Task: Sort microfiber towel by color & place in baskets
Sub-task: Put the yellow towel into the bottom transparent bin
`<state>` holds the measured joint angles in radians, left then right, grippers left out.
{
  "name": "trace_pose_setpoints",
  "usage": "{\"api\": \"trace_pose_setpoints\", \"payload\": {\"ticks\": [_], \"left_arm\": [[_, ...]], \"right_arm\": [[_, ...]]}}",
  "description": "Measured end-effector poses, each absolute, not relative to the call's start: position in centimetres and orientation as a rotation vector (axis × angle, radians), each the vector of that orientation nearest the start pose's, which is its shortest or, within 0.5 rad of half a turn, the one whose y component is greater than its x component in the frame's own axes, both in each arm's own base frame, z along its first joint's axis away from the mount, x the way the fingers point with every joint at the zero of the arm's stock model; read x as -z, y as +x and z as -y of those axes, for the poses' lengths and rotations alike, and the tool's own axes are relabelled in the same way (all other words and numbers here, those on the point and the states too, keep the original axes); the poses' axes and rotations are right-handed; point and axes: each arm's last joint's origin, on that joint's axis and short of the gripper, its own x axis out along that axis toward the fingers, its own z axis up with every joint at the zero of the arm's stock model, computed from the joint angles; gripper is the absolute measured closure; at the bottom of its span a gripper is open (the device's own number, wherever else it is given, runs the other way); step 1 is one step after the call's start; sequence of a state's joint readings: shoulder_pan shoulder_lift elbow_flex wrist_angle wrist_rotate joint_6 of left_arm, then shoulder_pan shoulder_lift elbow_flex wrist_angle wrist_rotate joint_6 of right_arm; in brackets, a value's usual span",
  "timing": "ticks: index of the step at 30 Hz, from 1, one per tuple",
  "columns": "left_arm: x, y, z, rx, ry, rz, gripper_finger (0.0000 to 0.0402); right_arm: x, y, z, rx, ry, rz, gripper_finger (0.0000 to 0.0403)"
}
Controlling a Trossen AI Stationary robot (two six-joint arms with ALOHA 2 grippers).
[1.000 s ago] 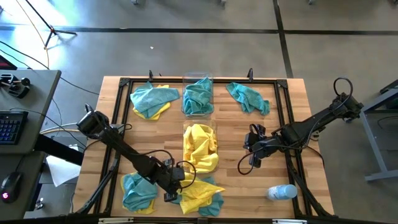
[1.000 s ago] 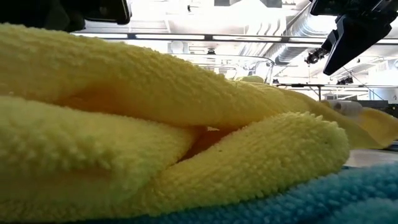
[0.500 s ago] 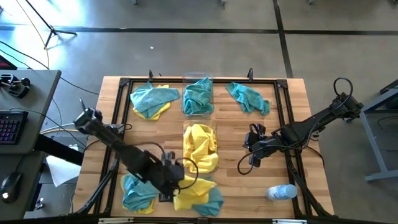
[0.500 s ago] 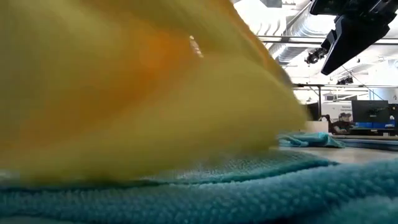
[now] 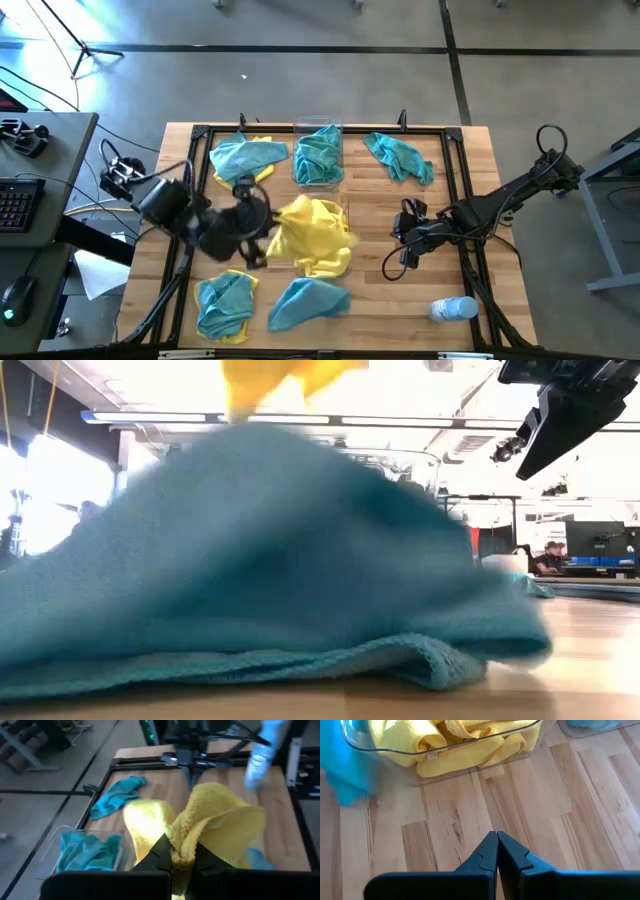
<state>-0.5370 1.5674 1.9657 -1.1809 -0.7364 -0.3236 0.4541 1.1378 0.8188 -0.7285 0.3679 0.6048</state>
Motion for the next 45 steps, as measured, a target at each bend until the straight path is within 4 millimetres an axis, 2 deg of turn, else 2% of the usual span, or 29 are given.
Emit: {"api": "trace_pose_setpoints", "payload": {"ticks": [6, 13, 18, 24, 28, 34, 40, 45], "left_arm": [[-44.9, 27.0, 11.1, -0.247, 0.087, -0.661, 0.0401], [-42.8, 29.5, 10.0, -0.255, 0.052, -0.763, 0.0401], [-40.8, 31.9, 8.7, -0.350, -0.012, -0.827, 0.0401], [-35.8, 35.9, 7.3, -0.382, -0.106, -1.043, 0.0401], [-31.4, 38.5, 7.8, -0.267, -0.115, -1.234, 0.0401], [-25.5, 42.3, 8.8, -0.183, -0.045, -1.295, 0.0401], [-21.2, 44.0, 7.9, -0.254, -0.019, -1.366, 0.0398], [-18.5, 44.8, 7.1, -0.296, -0.051, -1.421, 0.0374]], "right_arm": [[-24.1, 19.2, -8.2, 0.218, 0.157, -0.931, 0.0402], [-24.2, 19.2, -8.1, 0.236, 0.144, -0.918, 0.0402], [-24.2, 19.2, -8.1, 0.236, 0.144, -0.917, 0.0402], [-24.2, 19.2, -8.1, 0.249, 0.138, -0.905, 0.0402], [-24.2, 19.2, -8.1, 0.252, 0.146, -0.903, 0.0402], [-24.2, 19.2, -8.1, 0.253, 0.149, -0.902, 0.0402], [-24.2, 19.2, -8.1, 0.271, 0.188, -0.898, 0.0402], [-24.2, 19.2, -8.1, 0.275, 0.198, -0.897, 0.0402]]}}
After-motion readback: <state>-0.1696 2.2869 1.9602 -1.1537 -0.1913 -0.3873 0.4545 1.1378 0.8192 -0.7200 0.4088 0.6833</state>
